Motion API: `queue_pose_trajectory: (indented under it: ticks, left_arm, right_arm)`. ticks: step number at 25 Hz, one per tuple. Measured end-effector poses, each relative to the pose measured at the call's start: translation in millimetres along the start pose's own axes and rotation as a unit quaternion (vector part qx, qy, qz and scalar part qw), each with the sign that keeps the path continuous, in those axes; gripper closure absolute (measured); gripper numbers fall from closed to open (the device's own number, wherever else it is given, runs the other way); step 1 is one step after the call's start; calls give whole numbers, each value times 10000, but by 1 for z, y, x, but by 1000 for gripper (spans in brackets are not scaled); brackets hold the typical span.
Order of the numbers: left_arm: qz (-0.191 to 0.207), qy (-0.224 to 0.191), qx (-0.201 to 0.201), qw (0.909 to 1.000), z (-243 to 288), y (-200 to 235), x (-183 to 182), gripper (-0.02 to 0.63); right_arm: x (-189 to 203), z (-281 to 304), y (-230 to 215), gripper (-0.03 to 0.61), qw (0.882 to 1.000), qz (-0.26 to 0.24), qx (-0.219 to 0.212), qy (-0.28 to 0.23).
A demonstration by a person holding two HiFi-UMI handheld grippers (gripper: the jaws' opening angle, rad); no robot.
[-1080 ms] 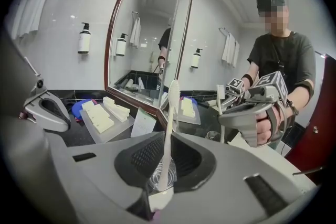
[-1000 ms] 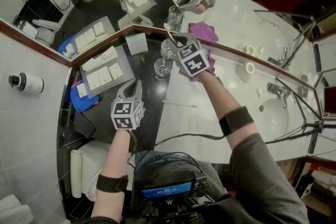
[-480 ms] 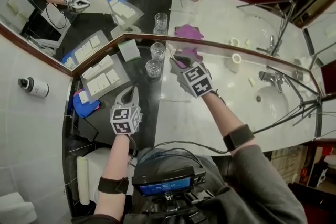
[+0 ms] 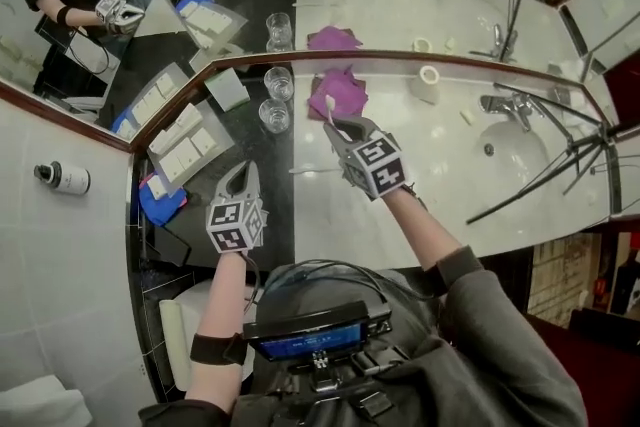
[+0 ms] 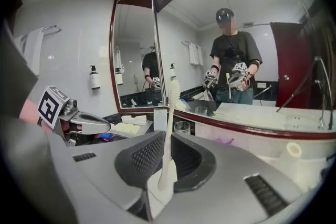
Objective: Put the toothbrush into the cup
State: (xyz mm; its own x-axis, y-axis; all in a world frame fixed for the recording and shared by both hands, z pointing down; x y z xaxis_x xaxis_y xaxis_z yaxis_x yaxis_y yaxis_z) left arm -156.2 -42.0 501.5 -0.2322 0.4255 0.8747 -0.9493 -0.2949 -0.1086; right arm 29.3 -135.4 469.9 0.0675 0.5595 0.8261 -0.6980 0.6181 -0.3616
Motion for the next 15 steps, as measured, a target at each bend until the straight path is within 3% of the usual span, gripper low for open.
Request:
queue_pose_trajectory:
  ticks: [4,10,13,15]
  left_arm:
    - [82,103,192,9997,1,-8,2,614]
    - [221,235,533,9981,8,-11,8,614]
    - [299,334,715,9964,11,-12,17,614]
    - [354,394,829,9952,12,-12,22,614]
  right_arm:
    - [36,-10,-8,518,9954,935,196,-39]
    - [91,-13,-9,518,9711,2319,572,-43]
    - [121,-13,-9,518,9445,3191,776,-133]
    - [139,-13,-9,518,9163,3896,885,-265]
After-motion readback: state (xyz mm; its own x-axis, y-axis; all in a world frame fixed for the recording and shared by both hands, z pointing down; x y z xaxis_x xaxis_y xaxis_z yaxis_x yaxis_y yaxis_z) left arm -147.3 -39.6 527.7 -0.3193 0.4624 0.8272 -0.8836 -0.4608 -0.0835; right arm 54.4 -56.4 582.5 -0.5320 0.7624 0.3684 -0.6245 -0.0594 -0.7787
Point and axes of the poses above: the fingertips, and each gripper's own axes: z forward along the fingers, y to its left, x out of its underside, the point moved 2 cm from there along -z, backward along the fingers, and after that the axes turned 15 degrees about z, right-handed, at the moved point
